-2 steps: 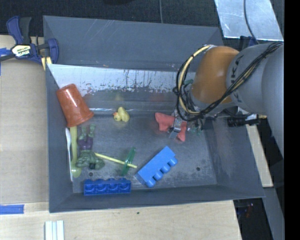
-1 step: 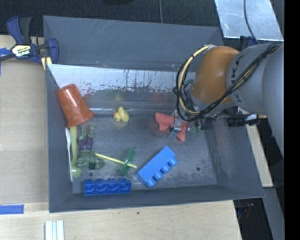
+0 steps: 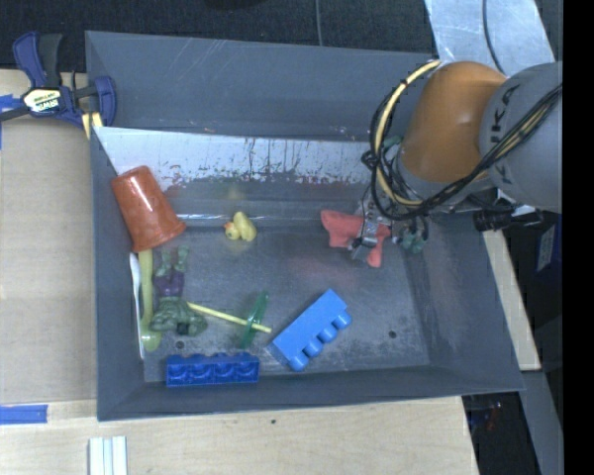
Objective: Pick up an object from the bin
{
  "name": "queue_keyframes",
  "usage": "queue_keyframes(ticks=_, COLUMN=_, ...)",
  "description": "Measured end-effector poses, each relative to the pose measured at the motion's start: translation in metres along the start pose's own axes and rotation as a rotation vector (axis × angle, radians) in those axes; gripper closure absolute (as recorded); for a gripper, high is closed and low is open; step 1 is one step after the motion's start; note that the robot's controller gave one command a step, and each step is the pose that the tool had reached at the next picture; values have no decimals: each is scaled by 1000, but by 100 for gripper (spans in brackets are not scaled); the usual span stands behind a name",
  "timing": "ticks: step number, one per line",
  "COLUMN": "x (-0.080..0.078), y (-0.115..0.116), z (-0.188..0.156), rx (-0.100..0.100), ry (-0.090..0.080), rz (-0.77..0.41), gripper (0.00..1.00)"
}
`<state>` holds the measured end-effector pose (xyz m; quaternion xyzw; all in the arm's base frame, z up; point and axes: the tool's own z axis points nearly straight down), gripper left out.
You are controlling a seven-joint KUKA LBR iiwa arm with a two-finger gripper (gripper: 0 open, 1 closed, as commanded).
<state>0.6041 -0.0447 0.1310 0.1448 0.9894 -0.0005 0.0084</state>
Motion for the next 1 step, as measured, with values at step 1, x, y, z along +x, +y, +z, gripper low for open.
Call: queue_keyframes(ticks=1, x=-2, y=0, z=-84, rx=0, ry=0, rz=58, gripper=100)
